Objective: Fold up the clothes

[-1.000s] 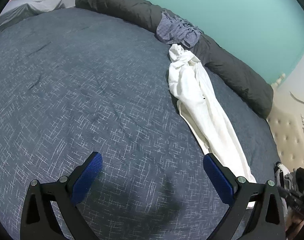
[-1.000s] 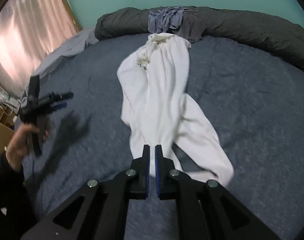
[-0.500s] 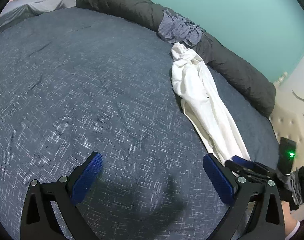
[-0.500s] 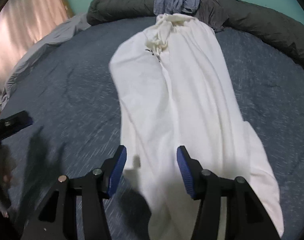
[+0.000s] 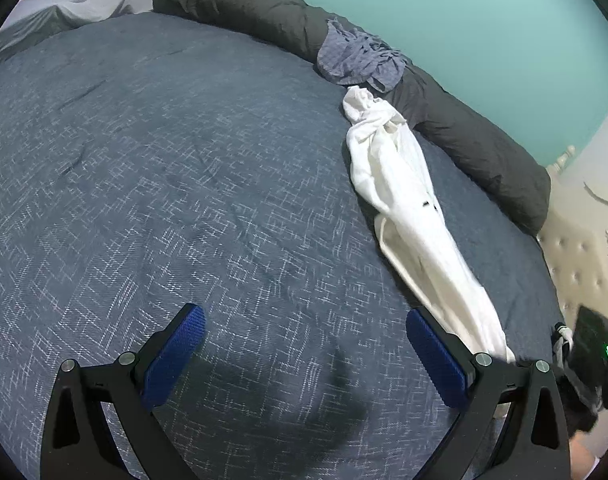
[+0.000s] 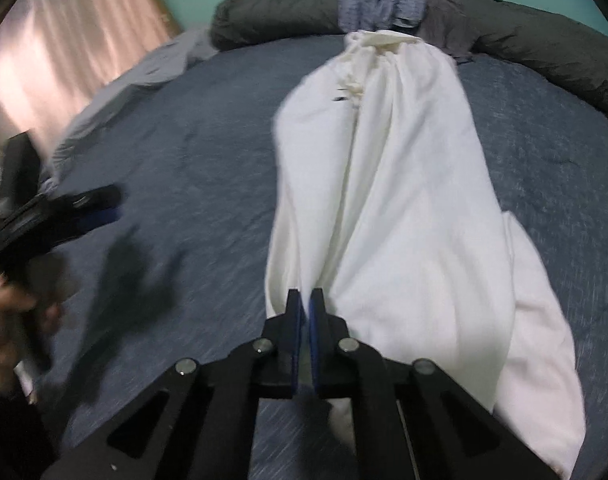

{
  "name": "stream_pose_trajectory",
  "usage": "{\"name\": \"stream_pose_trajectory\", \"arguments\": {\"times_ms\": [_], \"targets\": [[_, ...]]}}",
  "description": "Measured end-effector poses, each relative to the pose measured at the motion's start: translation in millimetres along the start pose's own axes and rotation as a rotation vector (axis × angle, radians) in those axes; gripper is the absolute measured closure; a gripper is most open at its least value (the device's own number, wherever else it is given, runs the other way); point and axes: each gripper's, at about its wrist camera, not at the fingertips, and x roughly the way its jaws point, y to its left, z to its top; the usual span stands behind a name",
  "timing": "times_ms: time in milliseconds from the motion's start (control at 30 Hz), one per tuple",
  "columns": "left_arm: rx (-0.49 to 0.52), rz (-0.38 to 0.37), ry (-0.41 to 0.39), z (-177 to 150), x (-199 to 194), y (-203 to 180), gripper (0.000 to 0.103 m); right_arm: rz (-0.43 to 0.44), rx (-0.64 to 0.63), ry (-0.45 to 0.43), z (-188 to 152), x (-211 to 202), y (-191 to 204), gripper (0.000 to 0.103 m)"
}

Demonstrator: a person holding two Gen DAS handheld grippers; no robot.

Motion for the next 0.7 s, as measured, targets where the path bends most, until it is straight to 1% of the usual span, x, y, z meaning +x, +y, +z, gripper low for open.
{"name": "stream_pose_trajectory", "arguments": {"times_ms": [100, 167, 200, 233, 267, 300, 400, 433, 467, 500, 533, 600, 700], "targets": [[0.0, -0.001, 0.002, 0, 0, -1, 0.0, 0.051, -0.08, 0.058, -21, -7, 27, 0.1], [-0.002, -0.002, 0.002, 1, 0, 0, 0.0, 0.059, -0.12, 0.086, -33, -9, 40, 0.1], [-0.004, -0.002, 0.001, 1, -1, 1, 0.0, 0.061, -0.116, 0.086, -35, -12, 41, 0.1], [-0.006, -0.001, -0.001, 1, -1, 1, 0.0, 0.073, -0.08, 0.074, -32, -16, 36, 0.1], [-0.008, 0.001, -0.003, 2, -1, 2, 0.0, 0.087, -0.044, 0.064, -28, -20, 30, 0.096], [-0.01, 0.002, -0.004, 2, -2, 3, 0.0, 0.093, -0.014, 0.055, -24, -24, 24, 0.095], [-0.018, 0.006, -0.004, 3, -2, 6, 0.0, 0.079, 0.008, 0.019, -6, -35, 12, 0.094], [-0.02, 0.007, -0.003, 2, -2, 7, 0.0, 0.069, 0.009, -0.001, 3, -39, 9, 0.087], [-0.022, 0.009, -0.002, 2, -2, 8, 0.0, 0.057, 0.011, -0.019, 12, -42, 5, 0.071], [-0.025, 0.011, -0.001, 2, -1, 10, 0.0, 0.043, 0.014, -0.031, 22, -42, 2, 0.063], [-0.026, 0.013, 0.0, 2, -1, 11, 0.0, 0.033, 0.015, -0.037, 32, -39, 0, 0.057], [-0.026, 0.021, 0.0, 2, -2, 12, 0.0, 0.028, 0.01, -0.026, 52, -26, -2, 0.056], [-0.032, 0.029, -0.005, 3, -4, 15, 0.0, 0.019, -0.005, -0.008, 75, -4, -2, 0.052]]}}
